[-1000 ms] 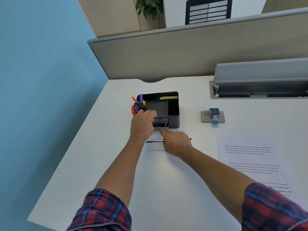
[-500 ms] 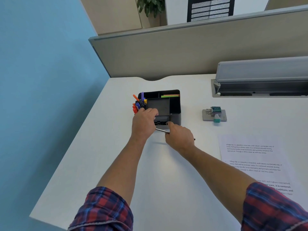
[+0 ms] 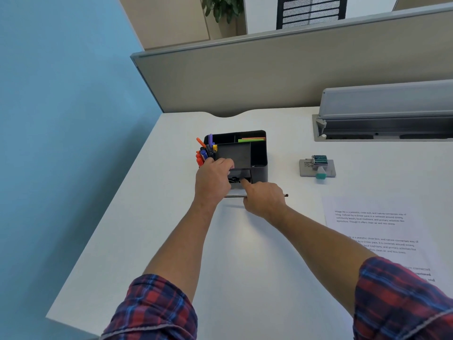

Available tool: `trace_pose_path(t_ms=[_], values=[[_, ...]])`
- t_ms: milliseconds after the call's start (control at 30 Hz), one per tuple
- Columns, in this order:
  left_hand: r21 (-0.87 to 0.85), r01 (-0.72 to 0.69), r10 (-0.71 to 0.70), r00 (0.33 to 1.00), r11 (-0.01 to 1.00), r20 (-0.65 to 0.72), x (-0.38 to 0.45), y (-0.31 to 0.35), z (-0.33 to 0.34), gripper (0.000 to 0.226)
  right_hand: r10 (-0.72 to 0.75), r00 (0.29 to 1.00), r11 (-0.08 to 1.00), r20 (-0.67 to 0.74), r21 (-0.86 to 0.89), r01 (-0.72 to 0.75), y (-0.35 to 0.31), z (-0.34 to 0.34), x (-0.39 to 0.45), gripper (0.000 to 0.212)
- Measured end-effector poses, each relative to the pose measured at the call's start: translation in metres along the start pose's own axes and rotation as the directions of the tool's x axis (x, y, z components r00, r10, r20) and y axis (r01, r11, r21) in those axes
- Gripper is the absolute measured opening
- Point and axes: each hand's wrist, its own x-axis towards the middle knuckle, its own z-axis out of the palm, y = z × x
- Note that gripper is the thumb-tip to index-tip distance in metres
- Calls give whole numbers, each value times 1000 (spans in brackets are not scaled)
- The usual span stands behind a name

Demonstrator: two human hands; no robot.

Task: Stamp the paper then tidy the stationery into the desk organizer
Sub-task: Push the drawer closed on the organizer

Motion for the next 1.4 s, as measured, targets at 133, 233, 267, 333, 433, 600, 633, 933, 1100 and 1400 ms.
trace_pose_path(t_ms=[133,233,267,333,433,600,633,933,1100,1400], values=[[4,1,-1,1000,1000,-5,0,0,0,32,-82,987,997,-137,-21,79,-1,7,-9,48],[8,-1,1,1000,1000,-5,-1,0,-1,31,-79,983,997,-165,-23,76,-1,12,-13,47],[12,-1,1,1000,1000,-1,-1,0,-1,30,-74,983,997,-170,-12,73,-2,12,-12,44],[24,5,-5,1000,1000,7,-1,1,-2,29,-106,984,994,-146,-2,107,-2,10,-11,35],[32,9,-9,1000,999,0,-1,2,-2,28,-187,980,982,-66,-38,185,-2,10,-8,28],[17,25,-25,1000,1000,11,-2,3,-1,29,-101,992,995,-74,2,101,-2,11,-2,40],[13,30,-30,999,999,15,-2,3,-1,29,-104,993,995,-64,5,104,-3,12,-2,42],[1,20,-20,1000,1000,-2,-3,5,-4,25,-138,975,963,-173,208,173,-3,7,-18,49],[-74,39,-41,999,996,-25,-6,3,-7,19,-186,891,953,-414,144,266,13,0,-31,23],[-198,50,-41,998,979,50,4,-10,-14,26,-278,810,874,-517,214,436,42,-25,-38,41]])
